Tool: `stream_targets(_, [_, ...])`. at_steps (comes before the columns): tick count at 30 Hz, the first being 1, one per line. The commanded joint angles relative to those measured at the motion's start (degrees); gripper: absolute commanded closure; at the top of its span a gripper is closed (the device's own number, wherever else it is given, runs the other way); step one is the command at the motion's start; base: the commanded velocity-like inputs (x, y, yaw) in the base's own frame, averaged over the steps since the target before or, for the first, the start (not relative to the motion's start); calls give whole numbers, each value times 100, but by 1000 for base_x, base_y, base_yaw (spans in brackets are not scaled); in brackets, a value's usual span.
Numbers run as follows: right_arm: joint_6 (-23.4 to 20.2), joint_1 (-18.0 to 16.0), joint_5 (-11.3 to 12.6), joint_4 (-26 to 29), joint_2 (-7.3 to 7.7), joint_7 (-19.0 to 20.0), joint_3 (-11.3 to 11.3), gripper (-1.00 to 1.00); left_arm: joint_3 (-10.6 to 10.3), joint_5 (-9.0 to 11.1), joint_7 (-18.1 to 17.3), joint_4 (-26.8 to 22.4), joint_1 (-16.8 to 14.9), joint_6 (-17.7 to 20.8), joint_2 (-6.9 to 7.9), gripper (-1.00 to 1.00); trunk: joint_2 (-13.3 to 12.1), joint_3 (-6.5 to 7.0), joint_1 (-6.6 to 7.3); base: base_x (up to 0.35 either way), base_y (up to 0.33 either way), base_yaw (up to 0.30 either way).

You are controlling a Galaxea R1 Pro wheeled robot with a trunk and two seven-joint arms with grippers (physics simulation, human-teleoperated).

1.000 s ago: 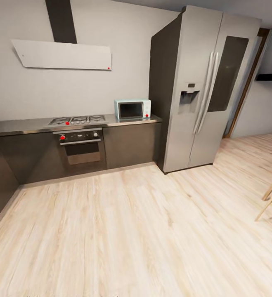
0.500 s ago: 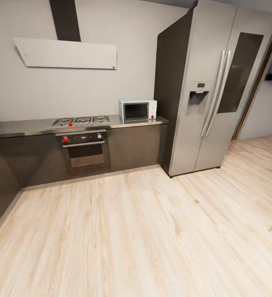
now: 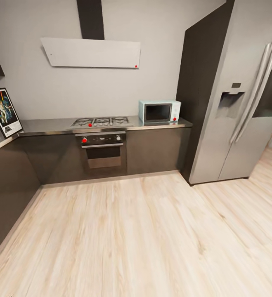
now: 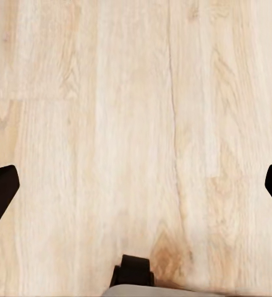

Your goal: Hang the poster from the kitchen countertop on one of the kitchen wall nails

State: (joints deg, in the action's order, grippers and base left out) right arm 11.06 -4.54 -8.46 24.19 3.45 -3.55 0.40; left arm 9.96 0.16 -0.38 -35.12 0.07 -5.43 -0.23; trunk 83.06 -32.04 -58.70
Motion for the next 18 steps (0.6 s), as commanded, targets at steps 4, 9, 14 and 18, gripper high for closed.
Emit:
stream_targets(4, [19, -3, -59, -3, -2, -39, 4, -100, 27, 1, -5, -4, 1, -11, -3, -100, 2, -15, -3, 310, 151, 277])
stream_targets(9, [49, -3, -59, -8, -2, -40, 4, -100, 33, 1, -5, -3, 1, -10, -3, -100, 2, -28, -3, 321, 118, 278])
stream_targets(14, [147, -3, -59, -10, -2, -40, 4, -100, 35, 1, -6, -3, 0, -10, -3, -100, 2, -42, -3, 330, 44, 278])
stream_targets(18, [161, -3, -59, -10, -3, -41, 4, -100, 33, 1, -6, -3, 0, -10, -3, -100, 2, -54, -3, 333, 10, 276])
